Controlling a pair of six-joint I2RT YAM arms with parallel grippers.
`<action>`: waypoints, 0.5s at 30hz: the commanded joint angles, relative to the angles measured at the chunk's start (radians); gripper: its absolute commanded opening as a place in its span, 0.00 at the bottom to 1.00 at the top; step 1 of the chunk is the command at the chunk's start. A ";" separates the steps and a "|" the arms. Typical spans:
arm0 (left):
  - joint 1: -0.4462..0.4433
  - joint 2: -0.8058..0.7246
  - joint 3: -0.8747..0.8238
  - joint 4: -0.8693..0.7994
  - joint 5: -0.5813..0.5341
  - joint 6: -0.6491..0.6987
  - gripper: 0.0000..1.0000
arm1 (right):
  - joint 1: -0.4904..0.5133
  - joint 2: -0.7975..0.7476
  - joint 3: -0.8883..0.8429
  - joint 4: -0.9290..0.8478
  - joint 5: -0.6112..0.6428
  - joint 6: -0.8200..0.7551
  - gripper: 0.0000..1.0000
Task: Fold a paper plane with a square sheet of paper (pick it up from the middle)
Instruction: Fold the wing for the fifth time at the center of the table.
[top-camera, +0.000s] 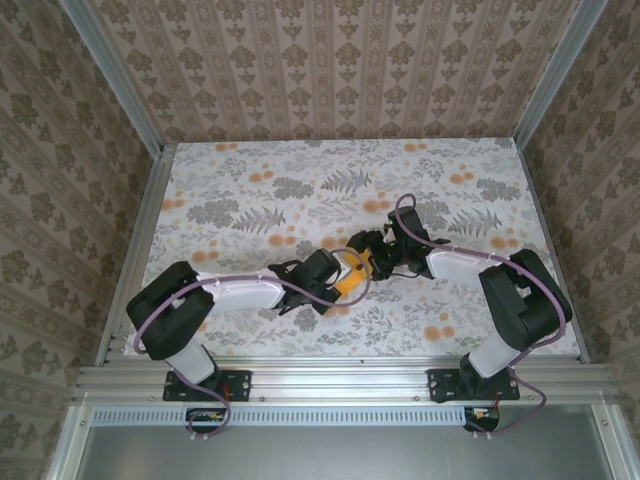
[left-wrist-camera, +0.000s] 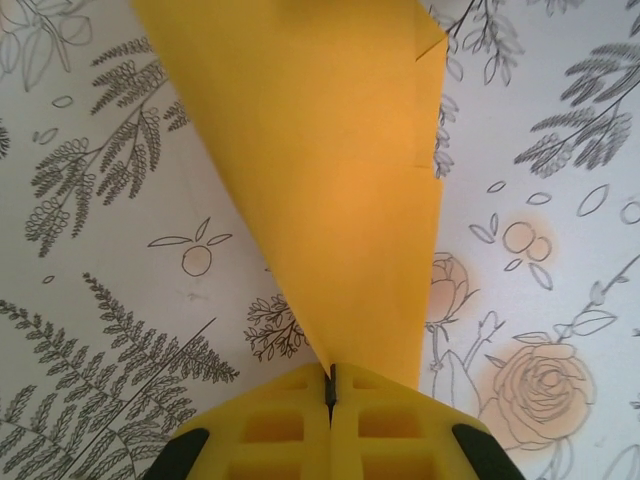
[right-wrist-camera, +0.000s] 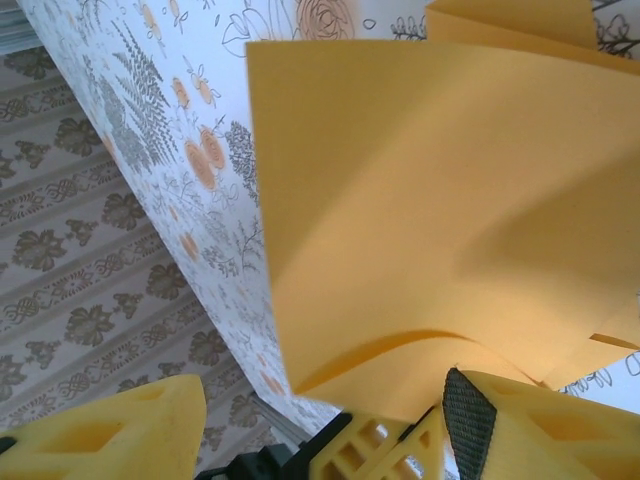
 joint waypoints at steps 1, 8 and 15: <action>-0.009 0.025 0.021 -0.027 -0.025 0.056 0.00 | 0.002 -0.010 0.009 -0.030 -0.035 0.050 0.67; -0.022 0.032 0.014 -0.012 -0.051 0.084 0.00 | 0.034 0.078 0.092 -0.091 -0.081 0.025 0.66; -0.055 0.047 0.029 -0.025 -0.107 0.121 0.00 | 0.053 0.144 0.167 -0.173 -0.075 -0.019 0.66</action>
